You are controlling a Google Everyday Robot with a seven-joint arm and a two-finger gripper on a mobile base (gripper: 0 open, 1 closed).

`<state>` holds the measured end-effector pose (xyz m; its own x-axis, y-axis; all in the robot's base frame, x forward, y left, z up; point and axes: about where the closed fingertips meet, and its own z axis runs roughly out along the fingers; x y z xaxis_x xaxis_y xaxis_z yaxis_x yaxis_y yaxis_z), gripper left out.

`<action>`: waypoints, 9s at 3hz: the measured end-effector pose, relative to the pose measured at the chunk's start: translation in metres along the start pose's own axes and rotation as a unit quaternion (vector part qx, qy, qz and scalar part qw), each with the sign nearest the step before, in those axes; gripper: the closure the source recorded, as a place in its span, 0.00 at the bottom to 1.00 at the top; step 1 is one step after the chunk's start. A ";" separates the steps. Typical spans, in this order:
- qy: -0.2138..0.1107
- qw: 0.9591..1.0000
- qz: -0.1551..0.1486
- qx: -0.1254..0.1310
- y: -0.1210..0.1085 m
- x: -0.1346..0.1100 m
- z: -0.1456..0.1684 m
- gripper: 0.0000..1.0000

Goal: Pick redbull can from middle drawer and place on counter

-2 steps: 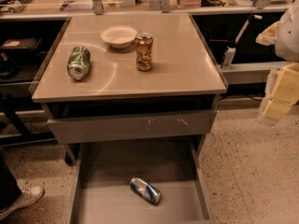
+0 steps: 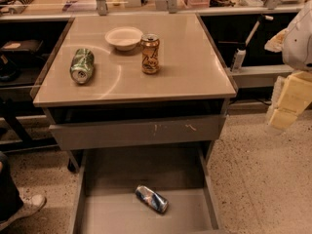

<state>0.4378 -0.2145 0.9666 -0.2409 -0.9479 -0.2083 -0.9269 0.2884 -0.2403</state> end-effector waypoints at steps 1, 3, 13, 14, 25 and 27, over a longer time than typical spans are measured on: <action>-0.002 0.999 0.031 -0.009 0.010 0.000 0.033 0.00; 0.001 0.998 0.063 -0.031 0.027 0.001 0.082 0.00; -0.042 0.977 0.096 -0.186 0.230 -0.089 0.385 0.00; -0.047 0.969 0.123 -0.209 0.244 -0.114 0.418 0.00; -0.085 0.957 0.243 -0.138 0.189 -0.108 0.597 0.00; -0.081 0.955 0.245 -0.146 0.202 -0.100 0.618 0.00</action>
Offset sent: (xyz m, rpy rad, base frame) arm 0.0011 0.0316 -0.1428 0.0855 0.1463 -0.1647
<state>0.4526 0.0225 0.3533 -0.6402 -0.6689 -0.3778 -0.7611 0.6189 0.1941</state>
